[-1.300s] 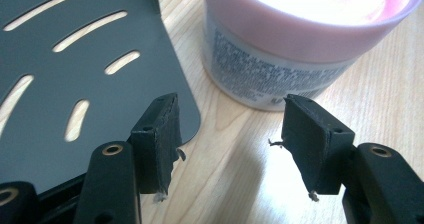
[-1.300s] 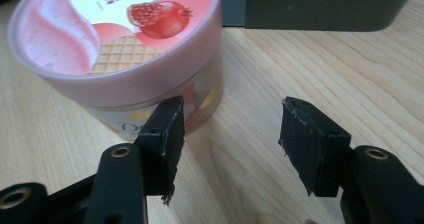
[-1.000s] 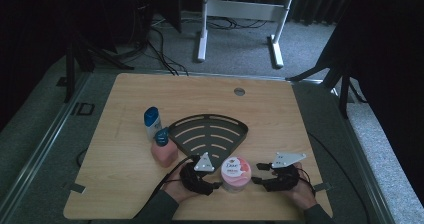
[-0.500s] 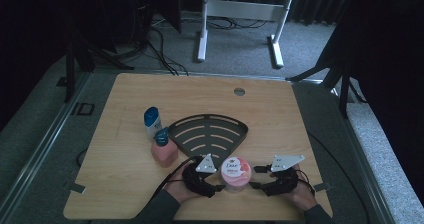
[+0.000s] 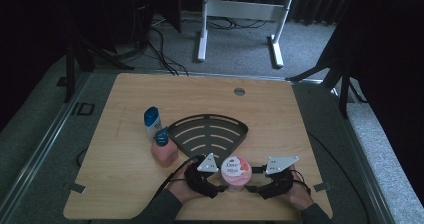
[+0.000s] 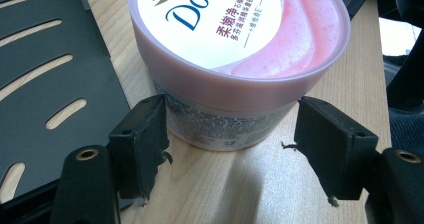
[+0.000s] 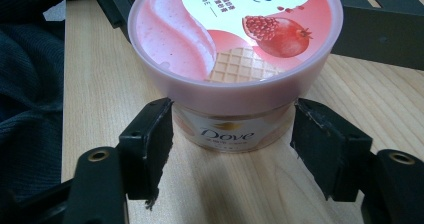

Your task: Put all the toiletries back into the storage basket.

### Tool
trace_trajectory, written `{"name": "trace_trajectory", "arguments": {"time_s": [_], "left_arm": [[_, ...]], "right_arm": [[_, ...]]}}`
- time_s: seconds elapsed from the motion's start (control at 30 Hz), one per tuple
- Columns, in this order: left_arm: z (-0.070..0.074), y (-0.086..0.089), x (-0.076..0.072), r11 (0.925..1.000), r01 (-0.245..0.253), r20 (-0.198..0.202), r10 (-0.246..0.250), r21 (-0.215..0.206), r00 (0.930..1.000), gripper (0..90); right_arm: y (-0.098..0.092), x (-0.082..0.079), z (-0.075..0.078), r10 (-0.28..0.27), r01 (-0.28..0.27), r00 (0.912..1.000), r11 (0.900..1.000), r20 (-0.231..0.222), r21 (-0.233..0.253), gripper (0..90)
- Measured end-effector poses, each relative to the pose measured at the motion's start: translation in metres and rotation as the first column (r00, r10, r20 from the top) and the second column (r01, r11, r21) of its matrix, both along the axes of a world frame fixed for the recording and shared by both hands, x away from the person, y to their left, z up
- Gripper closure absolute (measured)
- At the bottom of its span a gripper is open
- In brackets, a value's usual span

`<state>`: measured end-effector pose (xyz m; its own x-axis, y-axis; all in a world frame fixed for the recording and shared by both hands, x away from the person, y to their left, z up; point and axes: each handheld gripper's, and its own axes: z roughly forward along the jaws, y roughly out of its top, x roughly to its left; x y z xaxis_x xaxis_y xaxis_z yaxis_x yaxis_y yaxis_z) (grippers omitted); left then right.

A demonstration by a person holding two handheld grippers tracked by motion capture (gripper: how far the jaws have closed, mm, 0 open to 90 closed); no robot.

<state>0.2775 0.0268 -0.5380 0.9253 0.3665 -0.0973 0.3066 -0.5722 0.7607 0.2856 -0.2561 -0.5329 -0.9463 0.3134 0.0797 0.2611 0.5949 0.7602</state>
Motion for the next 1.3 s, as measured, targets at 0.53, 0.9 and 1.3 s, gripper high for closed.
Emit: {"name": "trace_trajectory", "arguments": {"time_s": [0.53, 0.9, 1.3], "left_arm": [[0.004, -0.004, -0.002, 0.9998, -0.012, 0.048, 0.011, 0.019, 0.9988, 28.1], [0.007, -0.005, -0.003, 0.9995, -0.014, 0.073, 0.012, 0.030, 0.9973, 29.6], [0.013, -0.005, -0.007, 0.9984, -0.019, 0.108, 0.013, 0.054, 0.9940, 29.7]], "right_arm": [[0.002, 0.001, 0.001, -0.005, 0.005, 0.9995, 1.000, 0.032, -0.015, 28.5], [0.002, -0.001, 0.003, -0.008, 0.008, 0.9982, 1.000, 0.060, -0.015, 29.2], [0.004, -0.001, 0.005, -0.002, 0.004, 0.9979, 1.000, 0.064, -0.020, 29.2]]}}
